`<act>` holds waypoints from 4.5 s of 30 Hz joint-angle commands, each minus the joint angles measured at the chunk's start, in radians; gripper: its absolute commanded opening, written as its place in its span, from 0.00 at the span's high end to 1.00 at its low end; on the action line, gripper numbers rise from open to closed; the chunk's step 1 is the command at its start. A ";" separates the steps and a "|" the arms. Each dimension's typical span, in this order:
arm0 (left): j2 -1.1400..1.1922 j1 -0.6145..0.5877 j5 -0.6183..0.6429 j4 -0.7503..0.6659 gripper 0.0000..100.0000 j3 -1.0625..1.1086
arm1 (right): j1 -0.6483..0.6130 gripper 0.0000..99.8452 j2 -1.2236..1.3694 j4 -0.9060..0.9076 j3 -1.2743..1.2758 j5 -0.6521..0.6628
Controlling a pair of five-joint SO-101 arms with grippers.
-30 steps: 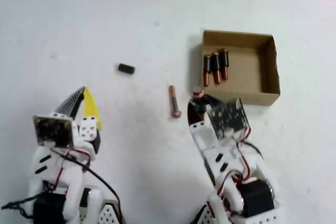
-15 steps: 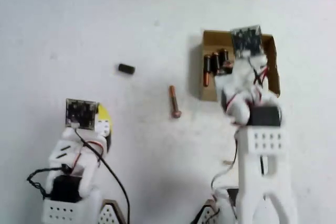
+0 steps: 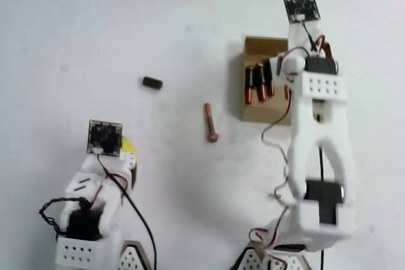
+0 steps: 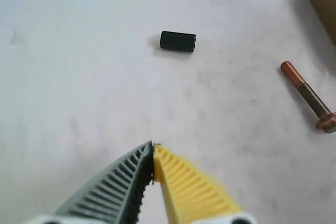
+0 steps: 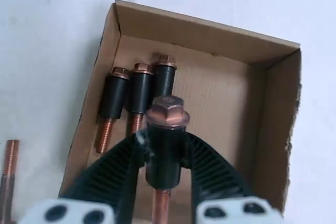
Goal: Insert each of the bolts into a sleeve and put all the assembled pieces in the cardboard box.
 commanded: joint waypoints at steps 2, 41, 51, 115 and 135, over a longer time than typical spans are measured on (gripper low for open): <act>-0.010 -0.007 -0.009 0.009 0.98 -0.006 | 0.016 0.98 0.174 0.001 -0.233 0.017; -0.010 -0.007 -0.003 0.107 0.98 -0.078 | -0.050 0.79 0.294 0.189 -0.598 0.009; -0.010 -0.019 -0.003 0.114 0.98 -0.078 | -0.254 0.79 0.030 0.329 -0.592 0.009; -0.010 -0.337 -0.009 0.290 0.98 -0.199 | -0.642 0.79 0.740 -0.211 -0.560 0.456; -0.010 -0.334 -0.009 0.290 0.98 -0.196 | -0.627 0.96 0.819 -0.280 -0.557 0.456</act>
